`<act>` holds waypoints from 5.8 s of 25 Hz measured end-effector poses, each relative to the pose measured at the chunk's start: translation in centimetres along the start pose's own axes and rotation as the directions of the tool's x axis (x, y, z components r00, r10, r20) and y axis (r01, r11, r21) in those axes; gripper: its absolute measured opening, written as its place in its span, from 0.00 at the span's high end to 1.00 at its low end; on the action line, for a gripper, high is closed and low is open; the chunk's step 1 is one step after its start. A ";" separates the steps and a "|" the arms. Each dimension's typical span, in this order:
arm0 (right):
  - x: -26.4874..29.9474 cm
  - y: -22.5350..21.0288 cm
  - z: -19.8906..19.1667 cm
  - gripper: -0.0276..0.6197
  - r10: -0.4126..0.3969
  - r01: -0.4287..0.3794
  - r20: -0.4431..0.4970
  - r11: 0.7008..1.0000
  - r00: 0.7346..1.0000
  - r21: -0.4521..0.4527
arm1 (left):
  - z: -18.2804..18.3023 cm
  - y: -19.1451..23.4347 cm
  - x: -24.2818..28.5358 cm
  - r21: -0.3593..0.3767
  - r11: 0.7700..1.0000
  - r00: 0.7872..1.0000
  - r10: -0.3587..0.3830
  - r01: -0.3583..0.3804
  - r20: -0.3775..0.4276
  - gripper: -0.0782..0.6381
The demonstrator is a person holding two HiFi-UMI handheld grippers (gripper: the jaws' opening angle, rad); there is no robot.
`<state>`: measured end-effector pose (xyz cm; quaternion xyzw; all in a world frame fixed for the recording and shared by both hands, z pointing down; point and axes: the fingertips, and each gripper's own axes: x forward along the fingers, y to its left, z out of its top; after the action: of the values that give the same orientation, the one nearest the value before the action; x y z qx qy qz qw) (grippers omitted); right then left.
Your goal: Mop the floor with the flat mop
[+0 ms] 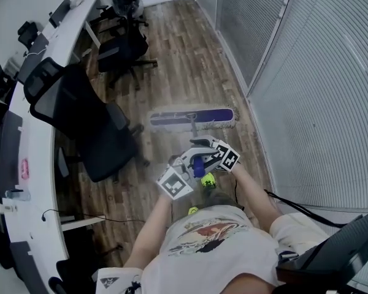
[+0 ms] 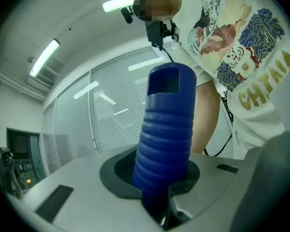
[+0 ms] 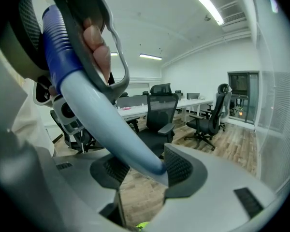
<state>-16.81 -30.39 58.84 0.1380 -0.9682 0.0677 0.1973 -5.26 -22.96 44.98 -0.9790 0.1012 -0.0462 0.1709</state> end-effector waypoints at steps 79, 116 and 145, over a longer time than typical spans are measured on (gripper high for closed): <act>-11.1 29.2 -7.8 0.66 -0.058 0.057 0.026 0.997 0.998 0.042 | 11.1 -31.4 -3.0 0.033 0.992 0.991 -0.120 0.118 0.060 0.84; -0.7 -10.2 1.0 0.65 -0.062 0.058 0.060 0.996 0.996 0.069 | -2.3 6.9 5.2 0.053 0.991 0.991 -0.127 0.125 0.043 0.85; 7.0 -35.7 5.2 0.65 -0.060 0.056 0.081 0.997 0.995 0.049 | -12.6 31.3 10.6 0.087 0.992 0.995 -0.096 0.093 0.028 0.85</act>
<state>-14.37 -67.05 59.64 0.1732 -0.9693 0.0786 0.1557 -2.21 -58.15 46.65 -0.9751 0.0499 -0.0427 0.2119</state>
